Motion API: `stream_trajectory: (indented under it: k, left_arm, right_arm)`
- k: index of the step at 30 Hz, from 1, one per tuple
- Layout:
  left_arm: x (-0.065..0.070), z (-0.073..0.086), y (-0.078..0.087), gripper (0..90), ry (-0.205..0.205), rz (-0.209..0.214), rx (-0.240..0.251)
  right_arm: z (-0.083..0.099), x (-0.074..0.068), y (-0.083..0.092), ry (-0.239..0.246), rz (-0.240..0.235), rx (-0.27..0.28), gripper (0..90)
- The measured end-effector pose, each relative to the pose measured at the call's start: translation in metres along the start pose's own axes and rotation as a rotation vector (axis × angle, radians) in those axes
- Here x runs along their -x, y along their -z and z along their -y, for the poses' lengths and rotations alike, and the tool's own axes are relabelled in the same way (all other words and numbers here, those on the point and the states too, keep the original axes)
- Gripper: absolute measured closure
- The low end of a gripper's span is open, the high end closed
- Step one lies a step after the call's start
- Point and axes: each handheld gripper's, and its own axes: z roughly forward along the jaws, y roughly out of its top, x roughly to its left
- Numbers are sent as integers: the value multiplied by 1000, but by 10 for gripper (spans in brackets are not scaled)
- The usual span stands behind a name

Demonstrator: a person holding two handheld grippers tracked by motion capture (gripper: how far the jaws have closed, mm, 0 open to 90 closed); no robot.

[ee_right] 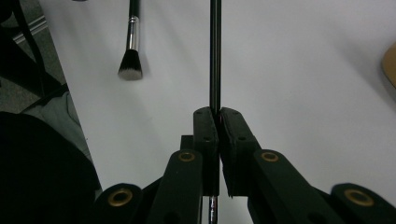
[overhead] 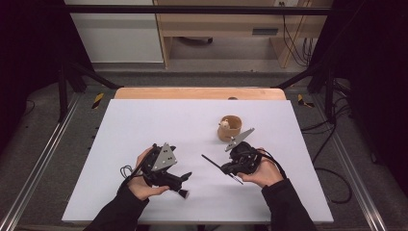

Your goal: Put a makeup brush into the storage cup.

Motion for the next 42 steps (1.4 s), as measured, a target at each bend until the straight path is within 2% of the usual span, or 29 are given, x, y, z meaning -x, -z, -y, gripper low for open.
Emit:
stream_trajectory:
  k: [7,15,22,30,35,42]
  left_arm:
    - [3,-7,1,59,-30,16,1]
    - [7,-12,-3,62,-86,13,-35]
    - [12,-12,-7,72,-108,21,-42]
    - [21,-12,-12,71,-166,23,-78]
    - [25,-10,-14,78,-183,29,-92]
    - [31,-10,-20,97,-240,18,-118]
  right_arm:
    - [-2,-1,-1,16,-5,-1,858]
    - [-5,-3,-3,26,-16,-15,858]
    - [-5,-6,-6,34,-21,-32,858]
    - [-6,-9,-9,45,-28,-48,858]
    - [-6,-11,-10,49,-36,-51,858]
    - [-7,-13,-14,38,-45,-67,858]
